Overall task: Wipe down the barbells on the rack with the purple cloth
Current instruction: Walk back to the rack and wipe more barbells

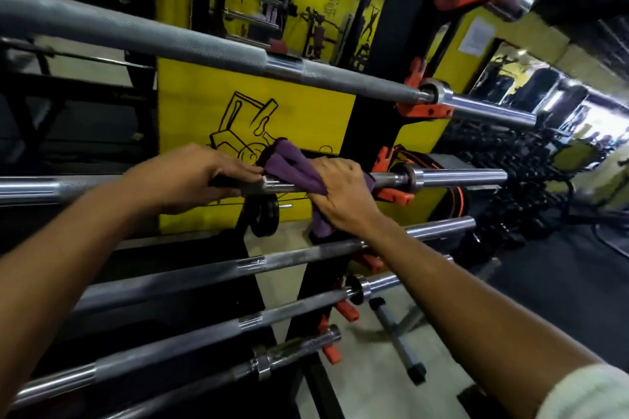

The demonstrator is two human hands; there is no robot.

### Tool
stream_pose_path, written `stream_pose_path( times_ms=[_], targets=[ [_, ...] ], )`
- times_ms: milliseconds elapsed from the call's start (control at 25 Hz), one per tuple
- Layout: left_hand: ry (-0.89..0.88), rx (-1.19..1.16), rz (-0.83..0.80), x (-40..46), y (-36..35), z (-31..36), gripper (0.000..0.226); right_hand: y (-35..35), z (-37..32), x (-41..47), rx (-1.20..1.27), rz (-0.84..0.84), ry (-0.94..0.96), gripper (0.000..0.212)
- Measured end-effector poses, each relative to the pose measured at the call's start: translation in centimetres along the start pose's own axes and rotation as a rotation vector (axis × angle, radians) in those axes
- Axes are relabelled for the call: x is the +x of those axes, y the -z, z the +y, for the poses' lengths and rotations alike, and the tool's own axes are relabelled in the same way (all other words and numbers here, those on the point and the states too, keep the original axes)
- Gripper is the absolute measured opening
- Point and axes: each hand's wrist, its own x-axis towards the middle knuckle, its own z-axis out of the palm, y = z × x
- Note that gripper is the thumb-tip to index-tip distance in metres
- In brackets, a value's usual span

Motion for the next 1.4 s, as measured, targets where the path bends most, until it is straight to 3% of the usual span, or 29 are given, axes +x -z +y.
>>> stream_pose_path(
  times_ms=[160, 280, 360, 440, 560, 600, 680, 760, 840, 920, 1040, 1160, 1240, 1280, 1400],
  targets=[
    [0.072, -0.024, 0.051, -0.7, 0.0, 0.8, 0.048, 1.0, 6.9, -2.0, -0.051, -0.032, -0.239, 0.065],
    [0.134, -0.018, 0.087, -1.0, -0.2, 1.8, 0.046, -0.2, 4.6, -1.8, 0.044, 0.068, -0.403, 0.063],
    [0.141, -0.011, 0.095, -1.1, -0.4, 2.2, 0.044, -2.0, 1.3, -2.2, 0.223, 0.186, -0.48, 0.06],
    [0.172, -0.022, 0.092, -1.2, -0.3, 2.5, 0.041, -3.2, -1.8, -3.7, 0.461, 0.303, -0.441, 0.055],
    [0.179, -0.031, 0.043, -1.2, 0.0, 2.7, 0.043, -2.9, -5.7, -7.4, 0.871, 0.343, -0.462, 0.046],
    [0.163, -0.032, 0.016, -1.2, 0.1, 2.6, 0.046, -2.4, -7.0, -8.7, 1.051, 0.366, -0.554, 0.037],
    [0.137, -0.008, -0.025, -1.1, 0.4, 2.3, 0.054, -2.8, -8.3, -10.2, 1.509, 0.462, -0.973, 0.021],
    [0.091, 0.039, -0.109, -1.2, 0.9, 1.7, 0.062, -3.5, -8.4, -10.7, 1.903, 0.482, -1.435, 0.036],
    [0.008, 0.107, -0.224, -1.3, 1.6, 0.8, 0.07, -3.4, -8.6, -10.5, 2.122, 0.56, -1.618, 0.049],
    [-0.072, 0.145, -0.293, -1.8, 2.2, -0.6, 0.073, -2.9, -8.2, -8.6, 2.127, 0.818, -1.603, 0.05],
    [-0.162, 0.138, -0.304, -2.9, 2.4, -2.1, 0.073, -2.9, -3.5, -2.9, 1.934, 1.065, -1.523, 0.045],
    [-0.212, 0.093, -0.217, -3.5, 2.1, -2.7, 0.074, -1.8, 0.1, 2.9, 1.522, 1.115, -1.664, 0.031],
    [-0.22, 0.066, -0.175, -3.3, 1.9, -2.7, 0.071, -0.4, -1.0, 4.3, 1.647, 1.34, -1.621, 0.039],
    [-0.217, 0.064, -0.171, -3.1, 1.7, -2.6, 0.071, -0.5, -2.4, 4.7, 1.715, 1.385, -1.573, 0.04],
    [-0.207, 0.043, -0.19, -2.8, 1.5, -2.5, 0.067, -2.9, -8.9, 5.4, 1.682, 1.206, -1.572, 0.047]
  ],
)
